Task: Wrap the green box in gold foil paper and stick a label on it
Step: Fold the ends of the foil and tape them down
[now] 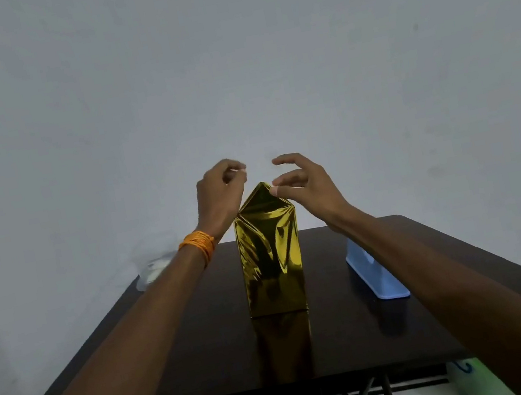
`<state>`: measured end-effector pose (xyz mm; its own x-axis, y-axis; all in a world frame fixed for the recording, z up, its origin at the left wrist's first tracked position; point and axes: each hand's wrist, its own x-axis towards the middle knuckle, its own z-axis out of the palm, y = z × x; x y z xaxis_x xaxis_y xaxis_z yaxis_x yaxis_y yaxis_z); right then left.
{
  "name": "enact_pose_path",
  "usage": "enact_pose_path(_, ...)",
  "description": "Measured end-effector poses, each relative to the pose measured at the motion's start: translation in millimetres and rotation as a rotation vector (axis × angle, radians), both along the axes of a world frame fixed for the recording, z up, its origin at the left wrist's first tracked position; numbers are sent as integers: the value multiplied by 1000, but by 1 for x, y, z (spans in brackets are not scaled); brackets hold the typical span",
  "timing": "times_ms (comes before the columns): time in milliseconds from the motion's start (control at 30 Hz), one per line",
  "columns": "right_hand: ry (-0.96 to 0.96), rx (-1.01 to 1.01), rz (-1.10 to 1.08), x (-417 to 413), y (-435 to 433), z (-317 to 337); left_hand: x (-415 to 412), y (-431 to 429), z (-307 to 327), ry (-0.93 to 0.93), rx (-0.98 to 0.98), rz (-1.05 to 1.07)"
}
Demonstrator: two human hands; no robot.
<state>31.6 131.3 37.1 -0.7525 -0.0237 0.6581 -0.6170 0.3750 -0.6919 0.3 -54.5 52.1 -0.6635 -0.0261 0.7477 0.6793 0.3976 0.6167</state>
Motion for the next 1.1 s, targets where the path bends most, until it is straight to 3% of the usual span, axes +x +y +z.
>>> enact_pose_path(200,47,-1,-31,-26,-25,8,-12,-14,-36,-258,-52,-189)
enact_pose_path(633,-246,21,12,-73,-13,3,-38,-13,-50,-201,72,-182)
enact_pose_path(1100,-455,-172,45,-92,-11,-8,-42,-7,-50,-129,-83,-55)
